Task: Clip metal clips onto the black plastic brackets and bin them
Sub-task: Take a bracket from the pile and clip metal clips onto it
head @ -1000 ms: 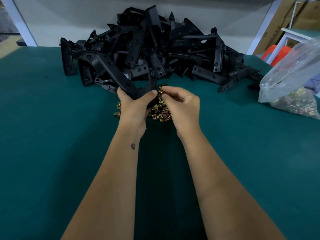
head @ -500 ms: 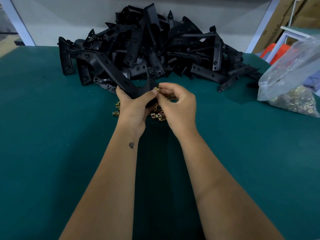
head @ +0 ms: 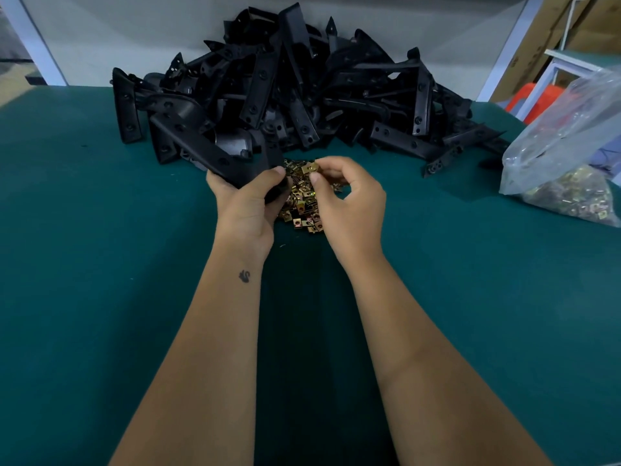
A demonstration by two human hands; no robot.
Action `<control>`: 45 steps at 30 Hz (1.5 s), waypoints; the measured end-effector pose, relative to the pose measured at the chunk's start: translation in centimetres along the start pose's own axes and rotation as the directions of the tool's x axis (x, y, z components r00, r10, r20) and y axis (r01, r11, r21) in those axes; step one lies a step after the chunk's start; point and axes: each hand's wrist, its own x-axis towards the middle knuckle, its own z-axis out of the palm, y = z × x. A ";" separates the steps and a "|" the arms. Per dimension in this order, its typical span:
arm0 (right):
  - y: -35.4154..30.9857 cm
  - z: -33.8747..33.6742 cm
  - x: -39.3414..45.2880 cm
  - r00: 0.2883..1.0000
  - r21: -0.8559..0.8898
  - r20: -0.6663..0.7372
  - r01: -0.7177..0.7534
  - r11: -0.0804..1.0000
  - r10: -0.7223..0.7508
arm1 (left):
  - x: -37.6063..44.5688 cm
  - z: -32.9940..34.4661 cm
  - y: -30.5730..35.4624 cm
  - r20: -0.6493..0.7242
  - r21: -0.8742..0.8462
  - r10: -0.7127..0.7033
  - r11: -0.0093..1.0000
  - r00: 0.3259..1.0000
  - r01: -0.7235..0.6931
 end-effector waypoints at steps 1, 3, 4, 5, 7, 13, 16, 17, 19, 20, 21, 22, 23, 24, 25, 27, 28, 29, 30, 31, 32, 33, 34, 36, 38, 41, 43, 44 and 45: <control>0.0 0.1 0.0 1.000 -0.002 0.004 0.010 1.000 -0.010 | -0.1 0.1 -0.1 0.012 0.002 -0.009 1.000 1.000 0.009; 0.0 0.3 -0.2 0.999 -0.011 0.015 0.036 0.999 -0.036 | -0.5 0.3 -0.3 0.035 0.003 -0.017 1.000 0.999 0.017; 0.0 0.4 -0.2 0.999 -0.015 0.022 0.047 0.999 -0.047 | -0.6 0.4 -0.4 0.046 -0.005 -0.019 1.000 0.999 0.019; 0.0 0.4 -0.3 0.998 -0.020 0.029 0.058 0.998 -0.057 | -0.7 0.5 -0.4 0.056 -0.014 -0.021 1.000 0.998 0.022; 0.1 0.6 -0.3 0.995 -0.048 0.046 0.089 0.995 -0.087 | -0.8 0.6 -0.4 0.075 -0.025 -0.018 0.999 0.997 0.020; 0.2 0.6 -0.3 0.986 -0.100 0.056 0.161 0.982 -0.156 | -1.0 0.7 -0.1 0.057 -0.015 -0.021 1.000 0.998 0.022; 0.3 0.7 -0.3 0.985 -0.114 0.052 0.171 0.979 -0.166 | -1.0 0.7 0.0 0.050 -0.021 -0.023 0.999 0.998 0.024; 0.3 0.7 -0.3 0.984 -0.118 0.048 0.174 0.978 -0.170 | -0.9 0.7 0.0 0.047 -0.015 -0.020 1.000 0.999 0.021; 0.4 0.8 -0.3 0.983 -0.127 0.036 0.181 0.975 -0.177 | -0.9 0.7 0.0 0.048 0.009 -0.010 1.000 0.999 0.010; 0.5 0.9 -0.3 0.985 -0.123 0.035 0.173 0.977 -0.170 | -0.8 0.7 0.0 0.048 0.018 -0.009 1.000 0.999 0.008; 0.5 0.9 -0.3 0.988 -0.105 0.039 0.154 0.982 -0.151 | -0.8 0.7 0.0 0.046 0.023 -0.011 1.000 0.999 0.010; 0.6 1.0 -0.3 0.991 -0.078 0.049 0.128 0.989 -0.125 | -0.8 0.7 0.0 0.043 0.026 -0.015 1.000 0.999 0.014; 0.6 1.0 -0.2 0.993 -0.049 0.060 0.102 0.994 -0.099 | -0.7 0.7 0.0 0.039 0.031 -0.020 0.999 0.999 0.019; 0.7 1.0 -0.2 0.994 -0.024 0.072 0.082 0.996 -0.080 | -0.7 0.6 0.0 0.035 0.039 -0.025 0.999 0.999 0.023; 0.7 1.0 -0.2 0.994 -0.002 0.082 0.072 0.997 -0.071 | -0.6 0.6 0.0 0.031 0.048 -0.028 0.999 0.999 0.026; 0.7 0.9 -0.2 0.993 0.036 0.100 0.059 0.998 -0.062 | -0.5 0.4 0.2 0.032 0.065 -0.030 0.998 0.999 0.028; 0.7 0.9 -0.2 0.992 0.050 0.110 0.052 0.997 -0.057 | -0.5 0.3 0.2 0.037 0.075 -0.031 0.997 0.999 0.029; 0.7 0.9 -0.1 0.991 0.060 0.120 0.047 0.997 -0.054 | -0.6 0.2 0.3 0.043 0.089 -0.032 0.996 0.999 0.028; 0.7 0.8 -0.1 0.990 0.067 0.129 0.044 0.997 -0.053 | -0.6 0.2 0.4 0.047 0.107 -0.031 0.994 0.998 0.026; 0.8 0.8 -0.2 0.990 0.070 0.134 0.041 0.997 -0.051 | -0.6 0.1 0.5 0.050 0.125 -0.028 0.992 0.998 0.021; 0.8 0.8 -0.2 0.989 0.070 0.139 0.038 0.997 -0.047 | -0.6 0.0 0.5 0.050 0.140 -0.024 0.990 0.998 0.017; 0.8 0.8 -0.2 0.989 0.069 0.143 0.035 0.997 -0.045 | -0.6 -0.1 0.6 0.049 0.149 -0.021 0.989 0.999 0.014; 0.8 0.9 -0.3 0.988 0.068 0.150 0.034 0.997 -0.043 | -0.6 -0.1 0.7 0.050 0.156 -0.019 0.988 0.999 0.011; 0.8 0.9 -0.3 0.984 0.071 0.175 0.029 0.997 -0.041 | -0.6 -0.2 0.8 0.055 0.172 -0.018 0.985 0.998 0.008; 0.8 0.8 -0.4 0.977 0.081 0.212 0.014 0.997 -0.031 | -0.6 -0.3 0.9 0.064 0.187 -0.023 0.982 0.998 0.011; 0.8 0.6 -0.4 0.963 0.099 0.268 -0.021 0.995 -0.006 | -0.6 -0.5 1.1 0.080 0.211 -0.028 0.977 0.996 0.010; 0.7 0.6 -0.4 0.955 0.110 0.297 -0.045 0.993 0.011 | -0.6 -0.5 1.2 0.089 0.219 -0.031 0.976 0.996 0.011; 0.7 0.6 -0.4 0.954 0.115 0.299 -0.055 0.992 0.018 | -0.7 -0.4 1.2 0.093 0.218 -0.036 0.976 0.995 0.015; 0.6 0.6 -0.4 0.956 0.122 0.292 -0.065 0.990 0.026 | -0.7 -0.4 1.2 0.096 0.213 -0.041 0.977 0.995 0.019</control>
